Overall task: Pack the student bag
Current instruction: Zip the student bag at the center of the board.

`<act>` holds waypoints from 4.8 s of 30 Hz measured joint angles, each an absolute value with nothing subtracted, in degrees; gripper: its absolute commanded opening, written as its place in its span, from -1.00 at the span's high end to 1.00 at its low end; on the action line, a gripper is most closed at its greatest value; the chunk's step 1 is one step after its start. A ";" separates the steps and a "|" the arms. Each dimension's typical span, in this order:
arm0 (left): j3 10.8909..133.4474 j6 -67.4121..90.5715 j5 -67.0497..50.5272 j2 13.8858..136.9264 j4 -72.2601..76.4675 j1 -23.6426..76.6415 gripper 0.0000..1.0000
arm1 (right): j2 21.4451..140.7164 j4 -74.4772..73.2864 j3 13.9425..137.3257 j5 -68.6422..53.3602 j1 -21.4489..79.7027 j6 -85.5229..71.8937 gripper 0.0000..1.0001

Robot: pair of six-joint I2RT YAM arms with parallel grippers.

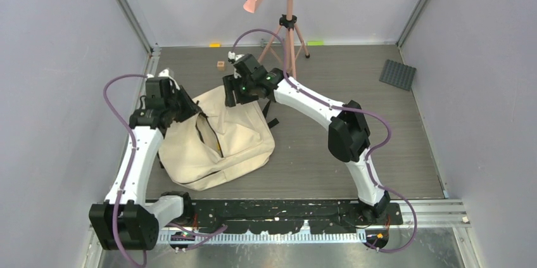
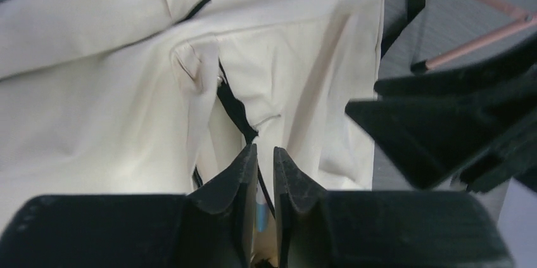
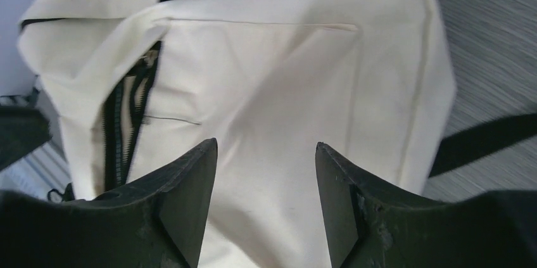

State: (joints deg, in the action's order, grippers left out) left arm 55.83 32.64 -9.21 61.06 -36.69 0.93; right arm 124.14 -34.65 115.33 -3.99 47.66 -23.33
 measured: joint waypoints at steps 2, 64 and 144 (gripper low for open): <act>58.43 32.82 -8.88 63.44 -36.75 -0.93 0.52 | 124.14 -33.36 115.57 -5.45 48.29 -23.57 -0.26; 66.63 32.67 -14.92 96.51 -25.15 -7.97 1.00 | 142.67 -38.57 139.02 -19.05 53.78 -25.47 0.99; 70.81 14.55 -29.82 90.74 -33.67 -7.62 1.00 | 125.45 -36.80 114.28 -20.32 56.75 -26.61 0.99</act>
State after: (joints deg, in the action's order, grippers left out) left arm 70.81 14.55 -29.82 90.74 -33.67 -7.62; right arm 125.45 -36.80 114.28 -20.32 56.75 -26.61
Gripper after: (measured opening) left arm 0.038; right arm 0.029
